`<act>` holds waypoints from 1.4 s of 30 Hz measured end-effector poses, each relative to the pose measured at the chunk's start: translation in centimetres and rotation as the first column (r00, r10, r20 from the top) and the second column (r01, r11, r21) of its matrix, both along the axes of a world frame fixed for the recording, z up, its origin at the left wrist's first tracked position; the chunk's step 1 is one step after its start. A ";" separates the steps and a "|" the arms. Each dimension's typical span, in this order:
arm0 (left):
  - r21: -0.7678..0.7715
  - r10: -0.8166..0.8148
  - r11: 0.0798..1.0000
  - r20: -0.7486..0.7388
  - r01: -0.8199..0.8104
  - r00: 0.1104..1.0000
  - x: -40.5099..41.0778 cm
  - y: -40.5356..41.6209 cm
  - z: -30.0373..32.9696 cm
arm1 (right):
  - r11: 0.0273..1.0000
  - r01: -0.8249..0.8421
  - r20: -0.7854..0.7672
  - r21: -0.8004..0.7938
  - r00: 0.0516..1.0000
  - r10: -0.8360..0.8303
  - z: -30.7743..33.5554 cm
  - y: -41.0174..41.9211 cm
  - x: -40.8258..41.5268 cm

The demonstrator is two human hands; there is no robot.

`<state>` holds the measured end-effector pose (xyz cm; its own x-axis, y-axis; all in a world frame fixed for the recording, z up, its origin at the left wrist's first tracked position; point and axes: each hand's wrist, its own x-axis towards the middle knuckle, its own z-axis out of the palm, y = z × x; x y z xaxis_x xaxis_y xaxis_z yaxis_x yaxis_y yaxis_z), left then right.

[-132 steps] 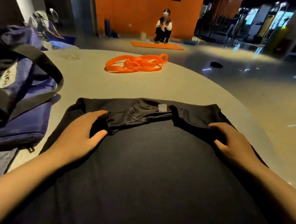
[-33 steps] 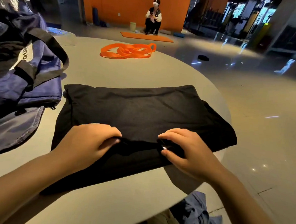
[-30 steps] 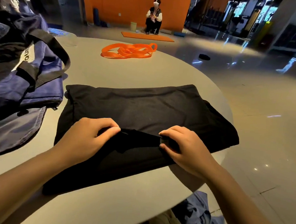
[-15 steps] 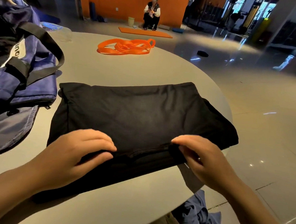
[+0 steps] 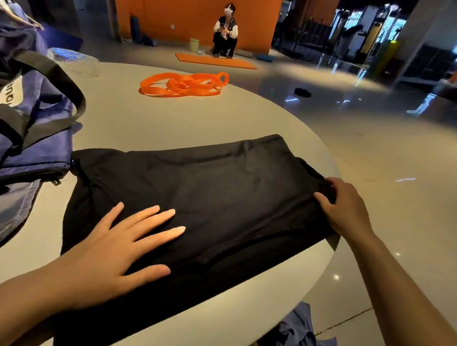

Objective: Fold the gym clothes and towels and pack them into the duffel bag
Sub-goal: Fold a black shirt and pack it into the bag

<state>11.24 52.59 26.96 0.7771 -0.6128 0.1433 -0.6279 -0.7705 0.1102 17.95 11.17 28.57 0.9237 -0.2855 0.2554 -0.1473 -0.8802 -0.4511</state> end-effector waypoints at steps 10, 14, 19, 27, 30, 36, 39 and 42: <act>0.082 0.170 0.983 -0.109 -0.161 0.979 -3.4 -4.9 0.1 | 0.979 -0.174 -0.304 -0.108 0.943 0.134 3.1 9.9 -3.3; -0.085 0.184 0.976 -0.158 -0.199 0.970 -4.9 -7.4 0.6 | 0.950 -0.179 -0.482 -0.256 0.876 0.035 0.1 13.8 -4.5; -0.464 -0.080 0.886 -0.194 -0.020 0.978 -4.8 -4.4 2.6 | 0.920 -0.315 -0.434 -0.233 0.880 0.192 -0.5 9.8 -4.0; -0.499 0.073 0.859 -0.103 -0.115 0.992 -0.7 6.9 2.8 | 0.868 -0.302 -0.349 -0.394 0.923 0.162 1.2 6.3 -3.9; -0.533 0.113 0.820 -0.206 -0.208 0.972 -0.2 7.5 1.5 | 0.880 -0.385 -0.237 -0.279 0.915 0.325 2.3 11.1 -8.0; -0.604 0.167 0.727 -0.305 -0.326 0.938 0.4 5.6 1.7 | 0.830 -0.509 -0.322 -0.227 0.844 0.430 -0.8 17.9 -14.1; -0.626 0.236 0.706 -0.234 -0.332 0.943 0.4 6.0 1.5 | 0.860 -0.472 -0.315 -0.195 0.860 0.400 -0.8 18.1 -14.2; -0.640 0.371 0.658 -0.181 -0.396 0.911 0.6 7.1 1.5 | 0.829 -0.516 -0.325 -0.218 0.839 0.437 -0.9 17.5 -14.0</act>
<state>11.87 59.74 28.48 0.9334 -0.0210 0.3582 -0.2796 -0.6683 0.6894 3.92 28.65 27.65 0.9666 0.2563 -0.0024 0.2519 -0.9517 -0.1755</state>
